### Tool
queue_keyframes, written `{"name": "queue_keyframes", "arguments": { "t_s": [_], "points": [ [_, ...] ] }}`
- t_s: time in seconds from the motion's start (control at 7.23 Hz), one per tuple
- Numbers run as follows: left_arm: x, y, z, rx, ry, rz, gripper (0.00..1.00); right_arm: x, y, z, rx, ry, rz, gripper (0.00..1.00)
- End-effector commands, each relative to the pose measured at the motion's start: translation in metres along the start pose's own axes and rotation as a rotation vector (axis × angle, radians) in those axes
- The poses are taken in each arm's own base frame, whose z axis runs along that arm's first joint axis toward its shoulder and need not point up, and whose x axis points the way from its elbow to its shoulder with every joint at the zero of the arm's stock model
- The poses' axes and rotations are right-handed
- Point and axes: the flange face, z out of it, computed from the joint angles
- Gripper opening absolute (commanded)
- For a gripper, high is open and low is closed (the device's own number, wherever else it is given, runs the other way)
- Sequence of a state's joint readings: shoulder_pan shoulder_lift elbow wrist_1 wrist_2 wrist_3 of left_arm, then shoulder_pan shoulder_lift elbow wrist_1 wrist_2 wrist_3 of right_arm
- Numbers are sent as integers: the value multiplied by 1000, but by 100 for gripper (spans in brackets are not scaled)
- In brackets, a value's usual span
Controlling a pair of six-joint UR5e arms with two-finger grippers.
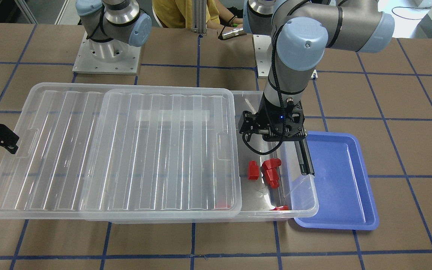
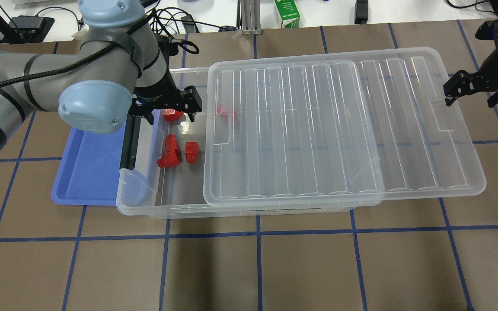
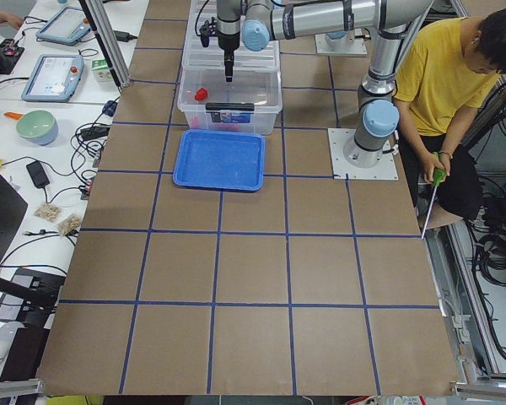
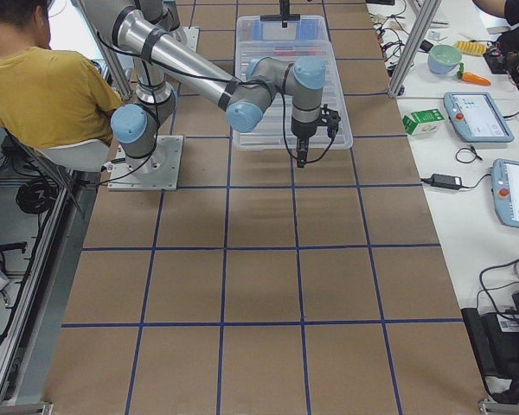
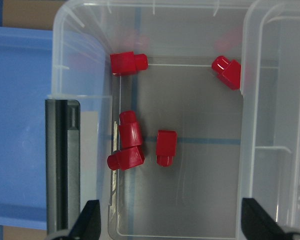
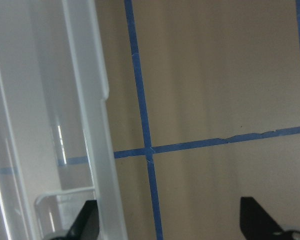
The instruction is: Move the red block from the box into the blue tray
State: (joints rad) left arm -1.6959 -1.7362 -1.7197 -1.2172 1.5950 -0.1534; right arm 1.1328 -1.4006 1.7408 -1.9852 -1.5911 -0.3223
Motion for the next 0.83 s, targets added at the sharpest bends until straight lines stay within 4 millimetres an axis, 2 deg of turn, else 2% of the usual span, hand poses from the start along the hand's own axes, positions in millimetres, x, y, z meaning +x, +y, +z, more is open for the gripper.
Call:
{"name": "queue_keyframes", "arguments": {
  "t_s": [0.0,0.28,0.69],
  "points": [
    [1,0,19,9,-1,37,100,5,0,-1,-1,1,5,100],
    [-7,-2,15,18,4,71,100,27,2,-3,2,4,28,100],
    [0,-9,42,-6,26,41,100,22,3,-11,14,6,29,100]
  ]
}}
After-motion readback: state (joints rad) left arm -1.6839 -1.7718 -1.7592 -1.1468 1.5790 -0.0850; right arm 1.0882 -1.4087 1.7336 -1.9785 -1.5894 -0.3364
